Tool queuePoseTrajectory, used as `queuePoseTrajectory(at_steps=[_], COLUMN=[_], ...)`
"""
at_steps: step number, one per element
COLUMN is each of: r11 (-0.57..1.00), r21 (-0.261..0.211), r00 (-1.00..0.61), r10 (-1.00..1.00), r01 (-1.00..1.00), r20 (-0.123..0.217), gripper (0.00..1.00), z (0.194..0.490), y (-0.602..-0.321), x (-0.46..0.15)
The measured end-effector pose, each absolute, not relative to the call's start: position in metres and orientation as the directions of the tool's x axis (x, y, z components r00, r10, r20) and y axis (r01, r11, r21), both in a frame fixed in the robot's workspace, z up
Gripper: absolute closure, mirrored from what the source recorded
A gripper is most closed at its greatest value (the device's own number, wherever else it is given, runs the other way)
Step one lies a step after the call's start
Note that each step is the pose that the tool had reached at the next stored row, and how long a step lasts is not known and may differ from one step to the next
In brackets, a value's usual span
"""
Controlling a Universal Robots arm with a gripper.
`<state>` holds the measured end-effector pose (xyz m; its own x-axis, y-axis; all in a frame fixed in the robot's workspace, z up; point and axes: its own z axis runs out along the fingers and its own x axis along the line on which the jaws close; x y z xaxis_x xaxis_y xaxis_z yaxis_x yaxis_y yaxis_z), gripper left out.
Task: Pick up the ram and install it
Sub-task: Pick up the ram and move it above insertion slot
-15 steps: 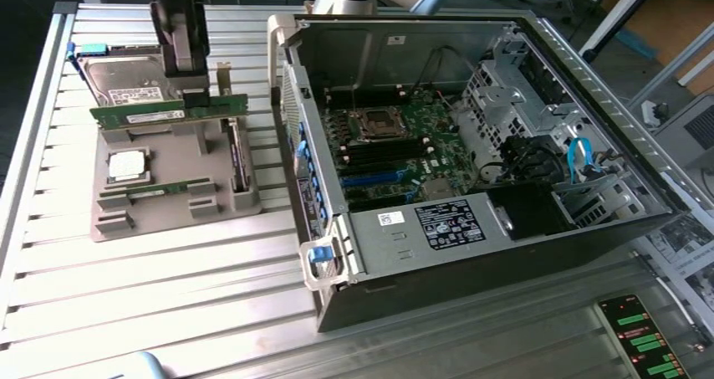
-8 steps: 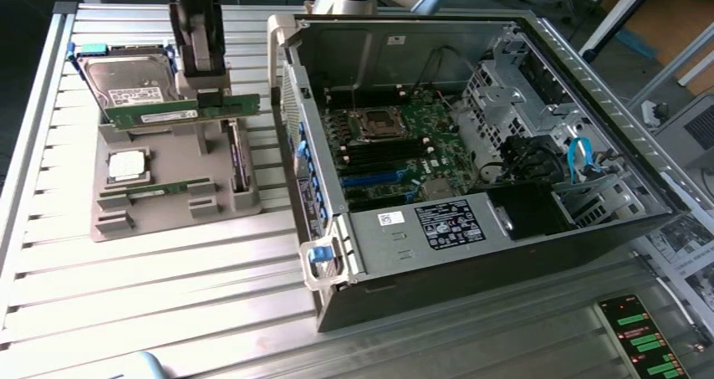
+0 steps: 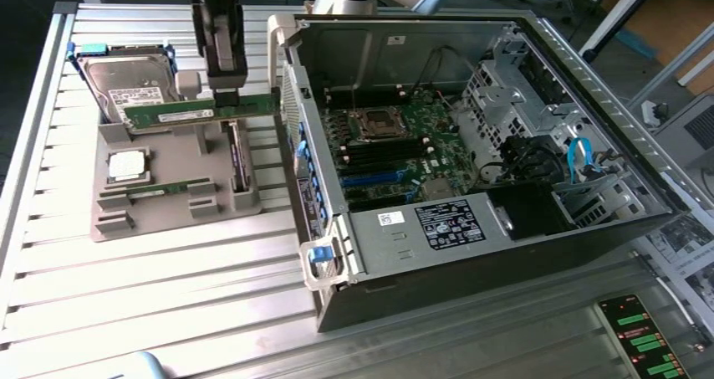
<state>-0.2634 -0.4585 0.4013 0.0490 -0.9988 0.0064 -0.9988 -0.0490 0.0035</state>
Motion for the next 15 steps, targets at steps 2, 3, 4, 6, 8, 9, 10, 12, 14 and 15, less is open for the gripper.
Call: queuePoseTrajectory(at_steps=[2,3,4,6,8,9,10,12,14,15], r11=[-0.049,-0.049,-0.049,-0.049,-0.049,-0.049,-0.049,-0.049,-0.049,-0.049], r21=[0.004,0.004,0.004,0.004,0.004,0.004,0.005,0.005,0.005,0.005], r00=[0.049,0.049,0.049,0.049,0.049,0.049,0.049,0.049,0.049,0.049], r10=[-0.999,-0.999,-0.999,-0.999,-0.999,-0.999,-0.999,-0.999,-0.999,-0.999], r01=[-0.999,-0.999,-0.999,-0.999,-0.999,-0.999,-0.999,-0.999,-0.999,-0.999], r20=[0.007,0.006,0.007,0.006,0.006,0.006,0.006,0.006,0.006,0.006], gripper=[0.88,0.88,0.88,0.88,0.88,0.88,0.88,0.88,0.88,0.88], z=[0.401,0.401,0.401,0.401,0.401,0.401,0.401,0.401,0.401,0.401], y=[-0.459,-0.459,-0.459,-0.459,-0.459,-0.460,-0.460,-0.460,-0.460,-0.460], x=[-0.260,-0.258,-0.256,-0.252,-0.248,-0.246,-0.244,-0.240,-0.236,-0.234])
